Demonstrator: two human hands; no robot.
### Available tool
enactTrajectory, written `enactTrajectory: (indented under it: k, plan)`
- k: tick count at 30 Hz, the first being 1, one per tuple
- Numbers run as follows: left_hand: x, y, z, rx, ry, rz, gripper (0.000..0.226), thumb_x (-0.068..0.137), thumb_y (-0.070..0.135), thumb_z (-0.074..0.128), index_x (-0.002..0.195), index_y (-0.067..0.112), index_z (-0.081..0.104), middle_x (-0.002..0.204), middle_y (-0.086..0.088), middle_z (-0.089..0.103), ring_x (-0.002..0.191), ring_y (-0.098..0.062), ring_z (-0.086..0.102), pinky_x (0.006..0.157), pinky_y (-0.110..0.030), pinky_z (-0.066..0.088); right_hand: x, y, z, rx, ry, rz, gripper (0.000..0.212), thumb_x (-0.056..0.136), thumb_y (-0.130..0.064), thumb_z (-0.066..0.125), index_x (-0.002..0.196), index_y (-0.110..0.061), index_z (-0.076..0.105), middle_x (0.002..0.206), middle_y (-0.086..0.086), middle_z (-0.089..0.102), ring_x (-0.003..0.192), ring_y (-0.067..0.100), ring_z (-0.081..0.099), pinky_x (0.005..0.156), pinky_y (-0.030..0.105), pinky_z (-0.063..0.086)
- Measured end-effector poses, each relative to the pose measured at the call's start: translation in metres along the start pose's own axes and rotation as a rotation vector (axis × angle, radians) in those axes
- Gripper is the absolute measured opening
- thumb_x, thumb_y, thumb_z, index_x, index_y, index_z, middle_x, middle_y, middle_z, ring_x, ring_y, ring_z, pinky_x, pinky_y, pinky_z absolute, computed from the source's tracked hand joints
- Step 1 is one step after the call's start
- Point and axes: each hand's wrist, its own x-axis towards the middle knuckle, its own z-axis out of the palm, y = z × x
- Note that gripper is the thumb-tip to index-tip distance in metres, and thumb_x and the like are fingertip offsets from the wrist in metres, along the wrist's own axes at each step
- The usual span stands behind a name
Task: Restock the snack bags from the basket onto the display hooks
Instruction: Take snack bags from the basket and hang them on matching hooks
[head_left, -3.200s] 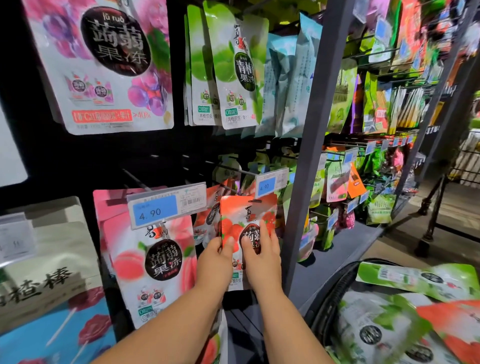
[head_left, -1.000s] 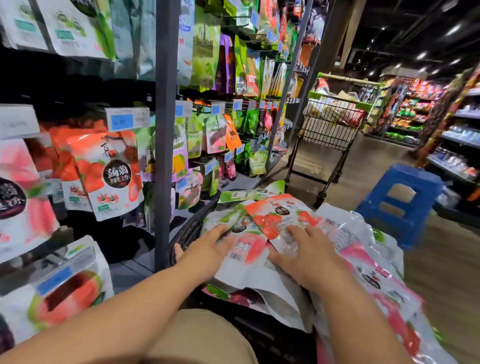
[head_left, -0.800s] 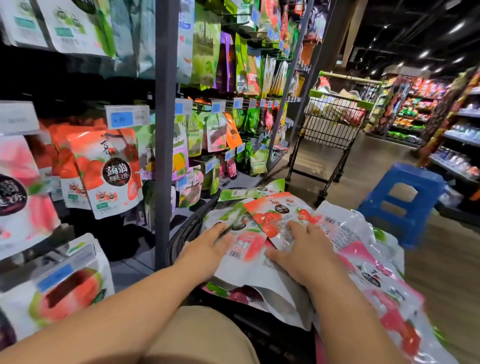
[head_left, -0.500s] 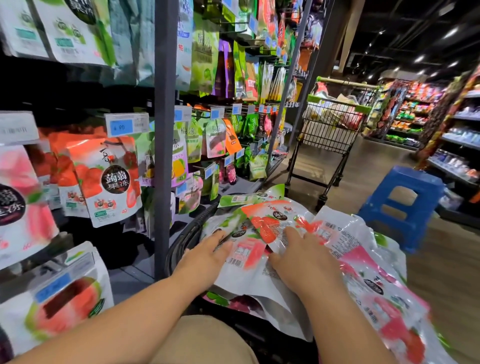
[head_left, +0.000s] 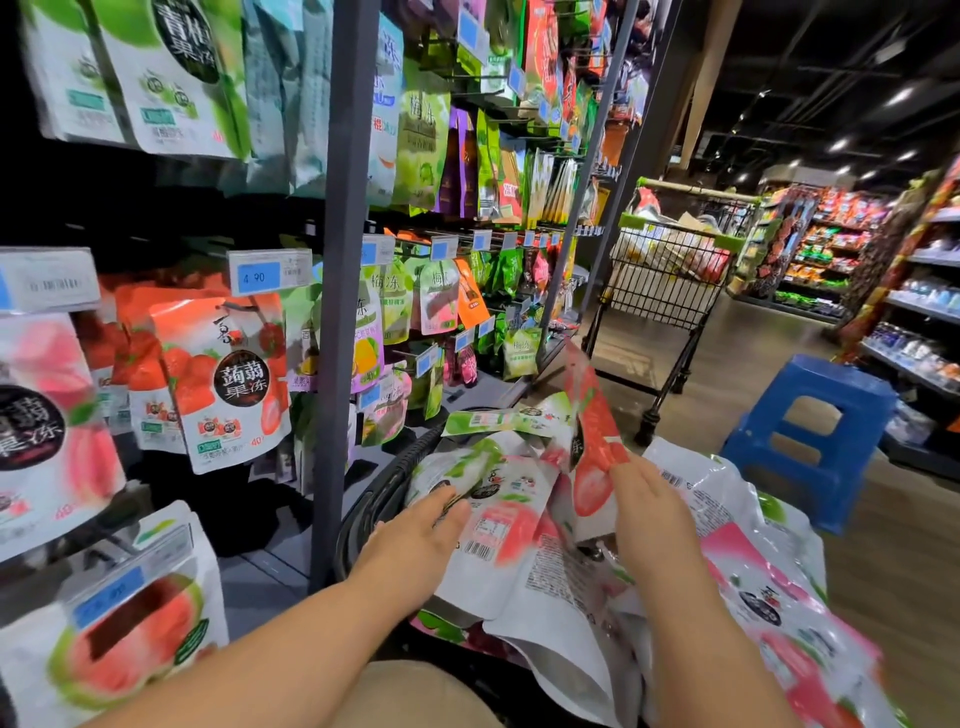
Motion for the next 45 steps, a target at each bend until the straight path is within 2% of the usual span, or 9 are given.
enactTrajectory:
  k: [6, 10, 13, 16, 19, 27, 30, 36, 45]
  plan:
    - [-0.012, 0.015, -0.001, -0.084, 0.068, 0.061, 0.059, 0.096, 0.063, 0.035, 0.148, 0.036, 0.037, 0.153, 0.010, 0.041, 0.142, -0.019, 0.035, 0.118, -0.041, 0.027, 0.001, 0.004, 0.003, 0.527, 0.085, 0.092, 0.036, 0.082, -0.053, 0.053, 0.106, -0.034, 0.072, 0.113, -0.005, 0.071, 0.115, 0.021, 0.061, 0.102, 0.054, 0.047]
    - [-0.026, 0.053, -0.007, -0.206, 0.120, 0.239, 0.054, 0.094, 0.061, 0.039, 0.140, 0.034, 0.046, 0.140, 0.012, 0.051, 0.124, -0.008, 0.047, 0.102, -0.028, 0.036, 0.005, -0.001, -0.001, 0.887, -0.026, 0.208, 0.026, 0.101, -0.023, 0.045, 0.098, -0.009, 0.066, 0.085, 0.012, 0.076, 0.084, 0.032, 0.070, 0.074, 0.049, 0.056]
    - [-0.033, 0.078, -0.010, -0.502, 0.022, 0.217, 0.053, 0.073, 0.085, 0.047, 0.109, 0.049, 0.060, 0.110, 0.019, 0.068, 0.103, -0.011, 0.062, 0.100, -0.044, 0.047, -0.002, -0.006, 0.002, 0.959, -0.151, 0.241, 0.033, 0.101, -0.024, 0.041, 0.112, -0.004, 0.064, 0.100, 0.022, 0.074, 0.083, 0.036, 0.073, 0.063, 0.047, 0.059]
    - [-0.035, 0.086, -0.008, -0.763, -0.110, 0.167, 0.058, 0.068, 0.078, 0.065, 0.108, 0.036, 0.063, 0.104, 0.002, 0.075, 0.100, -0.026, 0.069, 0.094, -0.056, 0.051, -0.008, -0.007, 0.003, 0.830, -0.166, 0.173, 0.031, 0.101, -0.021, 0.043, 0.099, -0.002, 0.068, 0.090, 0.020, 0.075, 0.079, 0.034, 0.073, 0.068, 0.052, 0.059]
    - [-0.040, 0.085, -0.001, -0.992, -0.131, 0.150, 0.046, 0.079, 0.039, 0.071, 0.118, 0.020, 0.057, 0.108, -0.009, 0.074, 0.089, -0.023, 0.072, 0.070, -0.041, 0.059, -0.014, -0.006, -0.003, 0.500, -0.085, -0.010, 0.035, 0.100, -0.018, 0.045, 0.076, -0.008, 0.068, 0.076, 0.006, 0.074, 0.075, 0.021, 0.072, 0.073, 0.037, 0.059]
    - [-0.053, 0.070, 0.013, -1.106, -0.180, 0.158, 0.061, 0.071, 0.024, 0.073, 0.129, 0.021, 0.054, 0.113, -0.008, 0.074, 0.096, -0.029, 0.073, 0.066, -0.045, 0.059, -0.030, 0.008, -0.016, -0.001, -0.035, -0.243, 0.025, 0.098, -0.027, 0.051, 0.080, -0.017, 0.064, 0.078, -0.001, 0.066, 0.075, 0.012, 0.058, 0.075, 0.039, 0.049]
    - [-0.056, 0.062, 0.010, -1.058, -0.183, 0.185, 0.058, 0.072, 0.014, 0.079, 0.126, 0.014, 0.058, 0.111, -0.013, 0.073, 0.093, -0.029, 0.074, 0.060, -0.037, 0.059, -0.040, 0.016, -0.031, -0.152, -0.038, -0.225, 0.016, 0.092, -0.045, 0.059, 0.103, -0.036, 0.067, 0.093, -0.018, 0.065, 0.091, 0.001, 0.056, 0.082, 0.033, 0.048]
    - [-0.053, 0.051, 0.005, -0.973, -0.089, 0.267, 0.084, 0.049, 0.032, 0.088, 0.124, 0.009, 0.059, 0.110, -0.016, 0.073, 0.096, -0.034, 0.072, 0.073, -0.038, 0.060, -0.054, 0.043, -0.077, -0.795, -0.036, 0.023, 0.059, 0.086, -0.072, 0.044, 0.139, -0.046, 0.040, 0.140, -0.015, 0.049, 0.135, 0.016, 0.039, 0.109, 0.045, 0.027]
    - [-0.053, 0.048, 0.003, -0.909, -0.001, 0.268, 0.041, 0.069, 0.015, 0.081, 0.109, 0.013, 0.070, 0.104, -0.013, 0.075, 0.096, -0.033, 0.072, 0.089, -0.045, 0.053, -0.056, 0.069, -0.078, -0.631, -0.238, 0.139, 0.122, 0.044, -0.103, 0.035, 0.150, -0.044, 0.024, 0.157, -0.009, 0.030, 0.145, 0.021, 0.027, 0.114, 0.052, 0.032]
